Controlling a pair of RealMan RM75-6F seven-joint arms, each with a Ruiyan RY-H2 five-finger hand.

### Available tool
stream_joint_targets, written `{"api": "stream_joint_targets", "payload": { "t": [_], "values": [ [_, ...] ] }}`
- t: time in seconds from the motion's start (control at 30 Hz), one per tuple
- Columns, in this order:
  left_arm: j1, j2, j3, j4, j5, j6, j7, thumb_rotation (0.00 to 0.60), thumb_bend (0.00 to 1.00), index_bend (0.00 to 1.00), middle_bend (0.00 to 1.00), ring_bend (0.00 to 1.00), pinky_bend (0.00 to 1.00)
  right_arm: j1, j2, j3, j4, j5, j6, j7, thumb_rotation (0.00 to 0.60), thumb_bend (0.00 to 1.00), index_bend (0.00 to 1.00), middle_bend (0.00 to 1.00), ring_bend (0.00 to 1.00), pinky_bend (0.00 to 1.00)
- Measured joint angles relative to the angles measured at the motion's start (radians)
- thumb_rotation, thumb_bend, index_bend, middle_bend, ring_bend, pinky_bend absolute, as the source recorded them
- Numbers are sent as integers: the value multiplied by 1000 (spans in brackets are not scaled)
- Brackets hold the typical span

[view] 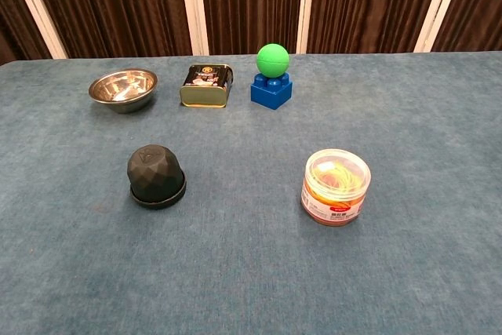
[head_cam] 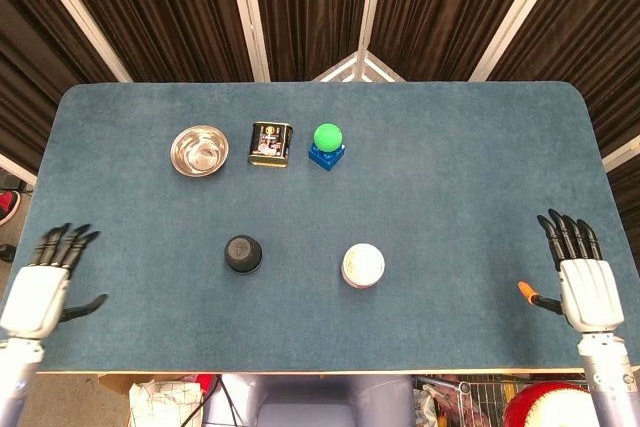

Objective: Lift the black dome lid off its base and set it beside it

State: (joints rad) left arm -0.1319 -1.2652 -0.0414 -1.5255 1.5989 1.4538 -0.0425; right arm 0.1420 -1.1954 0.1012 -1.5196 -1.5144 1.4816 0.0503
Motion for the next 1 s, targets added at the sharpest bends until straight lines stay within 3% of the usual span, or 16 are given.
{"api": "stream_joint_targets", "payload": {
  "t": [0.27,0.47,0.7,1.0],
  "values": [
    [-86,-41,-11,-52,-33,-130,-21,600,120,140,75,0,17,16,-19,6,29,9,-22,5,600,184,31,0,10,0],
    [-156,-101,-45,-72,-142,-254,25,600,118,140,77,0,7,-5,11,-9,-19,-9,19,-4,600,184,31,0,10,0],
    [-239,-214,-106,-35,-275,-352,73,600,114,140,86,0,0,-3,23,-9,-30,-3,-4,-8,600,185,31,0,9,0],
    [-307,-297,-123,-5,-356,-421,136,600,107,140,114,0,0,-11,22,-16,-26,-13,7,-4,600,184,31,0,10,0]
  ]
}}
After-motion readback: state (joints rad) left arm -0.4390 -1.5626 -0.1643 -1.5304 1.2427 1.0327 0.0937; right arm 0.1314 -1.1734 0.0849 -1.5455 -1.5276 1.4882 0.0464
